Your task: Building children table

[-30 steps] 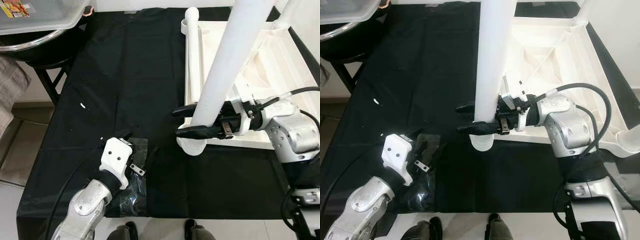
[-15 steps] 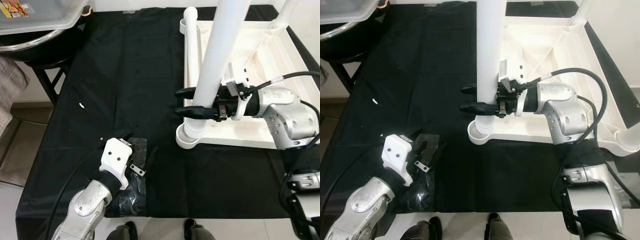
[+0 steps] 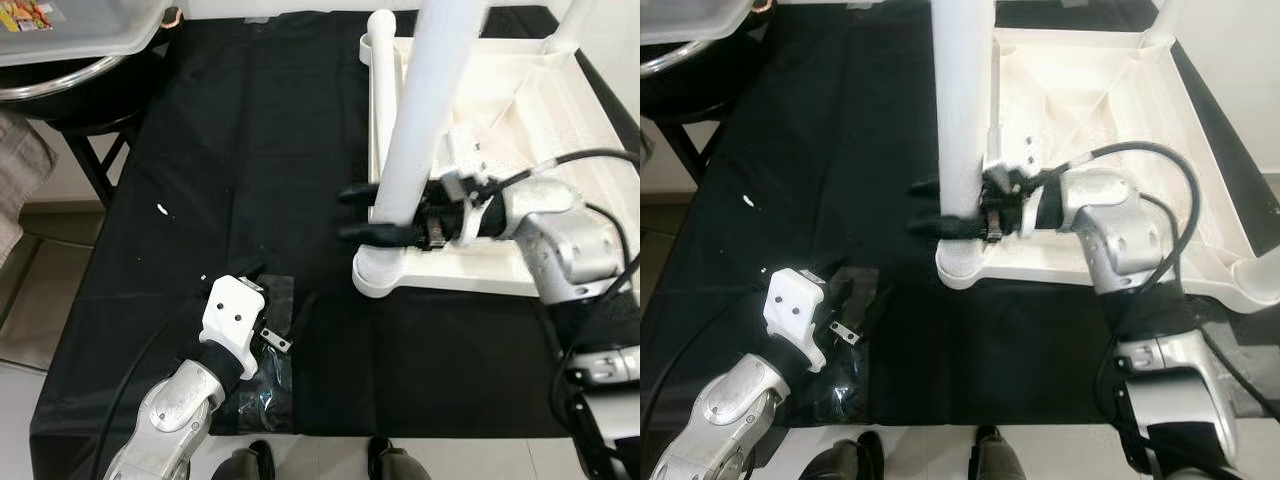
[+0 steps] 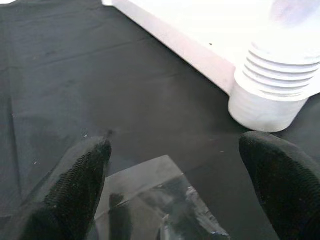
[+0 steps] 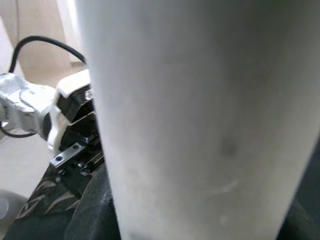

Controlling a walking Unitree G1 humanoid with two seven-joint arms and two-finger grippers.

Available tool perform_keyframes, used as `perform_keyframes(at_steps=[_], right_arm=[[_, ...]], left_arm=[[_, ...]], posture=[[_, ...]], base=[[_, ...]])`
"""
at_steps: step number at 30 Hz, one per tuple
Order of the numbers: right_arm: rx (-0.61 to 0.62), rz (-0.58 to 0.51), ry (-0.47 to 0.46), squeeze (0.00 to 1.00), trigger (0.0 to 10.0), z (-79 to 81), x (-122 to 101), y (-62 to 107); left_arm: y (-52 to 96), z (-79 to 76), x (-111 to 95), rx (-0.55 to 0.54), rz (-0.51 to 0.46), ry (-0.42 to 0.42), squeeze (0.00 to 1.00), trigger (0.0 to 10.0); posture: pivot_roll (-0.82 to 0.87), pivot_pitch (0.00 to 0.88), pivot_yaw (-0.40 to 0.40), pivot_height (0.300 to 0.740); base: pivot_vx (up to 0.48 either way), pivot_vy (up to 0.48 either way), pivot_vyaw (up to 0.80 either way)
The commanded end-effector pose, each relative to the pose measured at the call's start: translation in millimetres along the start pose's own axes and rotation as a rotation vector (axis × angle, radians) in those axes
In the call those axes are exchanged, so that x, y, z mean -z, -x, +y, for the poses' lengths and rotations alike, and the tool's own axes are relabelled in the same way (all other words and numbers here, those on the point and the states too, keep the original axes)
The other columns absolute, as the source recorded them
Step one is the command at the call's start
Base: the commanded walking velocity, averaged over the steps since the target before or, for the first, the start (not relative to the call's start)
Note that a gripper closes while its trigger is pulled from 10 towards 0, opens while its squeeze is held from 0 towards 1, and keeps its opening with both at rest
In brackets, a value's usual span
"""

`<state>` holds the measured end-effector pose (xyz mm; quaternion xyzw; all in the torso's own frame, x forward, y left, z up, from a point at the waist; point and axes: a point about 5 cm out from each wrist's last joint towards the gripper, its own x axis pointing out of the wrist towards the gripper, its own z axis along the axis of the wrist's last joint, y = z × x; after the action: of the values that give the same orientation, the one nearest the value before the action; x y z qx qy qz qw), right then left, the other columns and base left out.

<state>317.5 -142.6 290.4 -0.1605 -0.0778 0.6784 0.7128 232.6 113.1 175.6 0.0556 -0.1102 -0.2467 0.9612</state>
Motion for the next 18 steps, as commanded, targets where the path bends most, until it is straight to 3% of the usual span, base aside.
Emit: perform_keyframes(at_steps=[1, 12, 18], right_arm=[[-0.057, 0.047, -0.095, 0.0, 10.0, 9.1, 20.7, -3.2], [-0.085, 0.086, -0.1, 0.0, 10.0, 8.8, 25.2, 0.4], [-0.08, 0.117, -0.051, 0.0, 10.0, -5.0, 23.0, 2.4]], left_arm=[[3.0, -0.8, -0.9, -0.007, -0.005, -0.008, 0.0, 10.0], [2.8, -0.6, -1.3, -0.008, -0.007, -0.011, 0.0, 10.0], [3.2, -0.3, -1.6, -0.003, -0.006, -0.01, 0.0, 10.0]], posture=[[0.02, 0.351, 0.02, 0.74], [0.03, 0.352, 0.023, 0.74], [0.03, 0.354, 0.033, 0.74]], base=[[0.0, 0.0, 0.0], [0.0, 0.0, 0.0], [0.0, 0.0, 0.0]])
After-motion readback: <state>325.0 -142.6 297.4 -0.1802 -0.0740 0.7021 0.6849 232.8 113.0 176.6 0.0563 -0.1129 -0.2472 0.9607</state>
